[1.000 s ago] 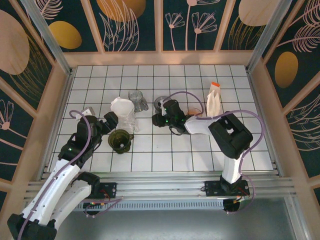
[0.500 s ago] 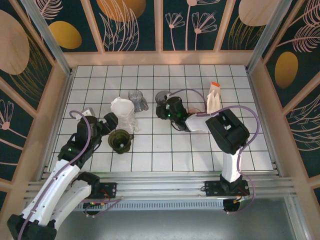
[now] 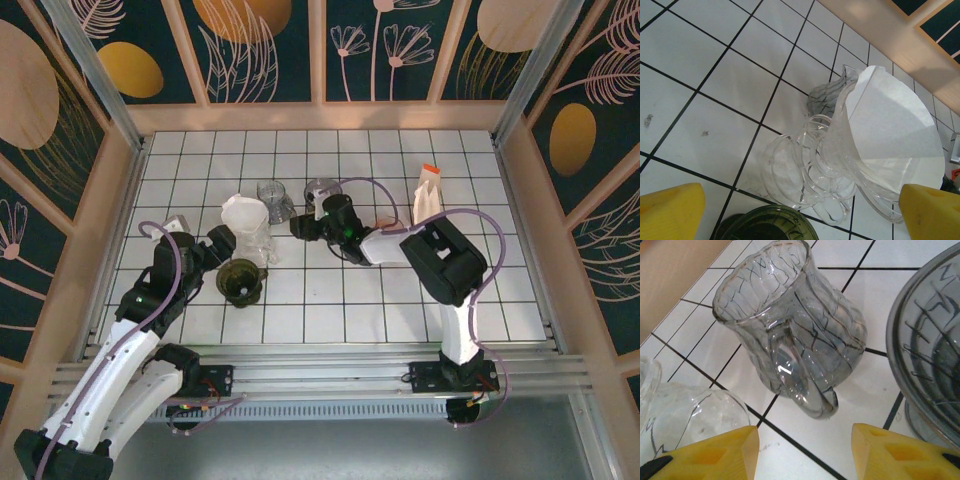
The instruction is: Place the coffee filter in the dripper
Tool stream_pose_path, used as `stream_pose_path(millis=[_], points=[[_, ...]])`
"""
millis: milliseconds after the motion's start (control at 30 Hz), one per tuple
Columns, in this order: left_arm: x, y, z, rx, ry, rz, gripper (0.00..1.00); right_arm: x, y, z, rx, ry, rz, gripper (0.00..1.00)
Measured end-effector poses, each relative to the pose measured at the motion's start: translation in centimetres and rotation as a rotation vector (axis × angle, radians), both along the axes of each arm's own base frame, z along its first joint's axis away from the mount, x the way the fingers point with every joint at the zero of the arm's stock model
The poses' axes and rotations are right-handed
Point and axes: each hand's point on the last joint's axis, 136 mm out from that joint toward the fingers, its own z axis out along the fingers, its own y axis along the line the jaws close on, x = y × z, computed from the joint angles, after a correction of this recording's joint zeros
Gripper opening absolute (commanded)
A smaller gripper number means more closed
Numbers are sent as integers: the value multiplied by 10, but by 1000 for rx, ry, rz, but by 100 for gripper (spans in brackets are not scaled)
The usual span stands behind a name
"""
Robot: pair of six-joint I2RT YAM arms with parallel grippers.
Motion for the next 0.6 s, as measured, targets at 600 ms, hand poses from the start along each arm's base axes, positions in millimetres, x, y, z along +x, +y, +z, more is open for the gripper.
stream_pose_path(millis=[600], points=[[-1,4,4,31,-2,8,99,24,-45,-29,-61,32,-179,53]])
